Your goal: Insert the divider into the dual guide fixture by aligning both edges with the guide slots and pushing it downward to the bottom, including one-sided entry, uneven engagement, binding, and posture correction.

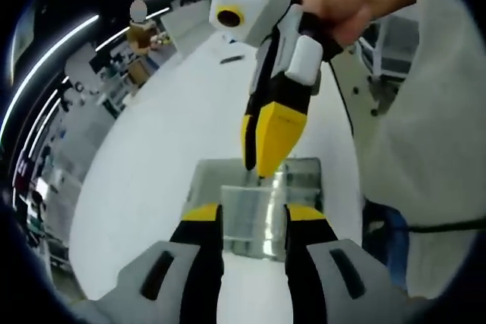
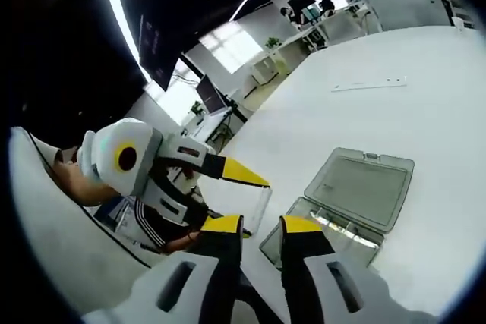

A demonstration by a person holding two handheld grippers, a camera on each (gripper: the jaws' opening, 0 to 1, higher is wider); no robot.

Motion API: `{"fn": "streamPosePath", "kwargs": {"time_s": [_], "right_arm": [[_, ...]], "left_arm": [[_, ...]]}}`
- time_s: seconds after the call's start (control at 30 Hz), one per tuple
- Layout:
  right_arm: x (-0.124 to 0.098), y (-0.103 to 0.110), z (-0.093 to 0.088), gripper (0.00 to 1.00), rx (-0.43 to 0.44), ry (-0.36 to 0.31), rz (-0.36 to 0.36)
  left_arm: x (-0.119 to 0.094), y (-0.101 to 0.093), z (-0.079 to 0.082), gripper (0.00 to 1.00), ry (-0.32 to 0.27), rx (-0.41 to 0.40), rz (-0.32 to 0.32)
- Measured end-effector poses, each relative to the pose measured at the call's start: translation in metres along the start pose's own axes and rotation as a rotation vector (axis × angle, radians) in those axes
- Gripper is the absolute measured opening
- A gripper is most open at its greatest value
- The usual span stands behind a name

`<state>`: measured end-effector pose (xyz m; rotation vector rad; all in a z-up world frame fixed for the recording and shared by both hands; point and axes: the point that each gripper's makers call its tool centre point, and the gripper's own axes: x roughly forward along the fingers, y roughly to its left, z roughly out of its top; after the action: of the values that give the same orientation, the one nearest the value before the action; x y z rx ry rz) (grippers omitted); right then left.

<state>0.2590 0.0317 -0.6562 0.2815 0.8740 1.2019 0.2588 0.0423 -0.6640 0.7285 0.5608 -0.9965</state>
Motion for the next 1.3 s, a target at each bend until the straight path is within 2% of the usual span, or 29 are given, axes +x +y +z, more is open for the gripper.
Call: {"fn": "streamPosePath", "kwargs": {"time_s": [0.47,0.87,1.3], "right_arm": [[0.002,0.002,-0.006,0.10,0.025,0.026,-0.003],[0.002,-0.003,-0.010,0.02,0.045,0.042,-0.008],[0.006,-0.004,-0.015,0.00,0.083,0.054,0.008]], "left_arm": [[0.002,-0.001,0.011,0.27,-0.019,0.012,0.020],[0.006,-0.005,0.013,0.27,-0.016,0.034,0.025],[0.007,-0.004,0.015,0.27,-0.019,0.033,0.024]]}}
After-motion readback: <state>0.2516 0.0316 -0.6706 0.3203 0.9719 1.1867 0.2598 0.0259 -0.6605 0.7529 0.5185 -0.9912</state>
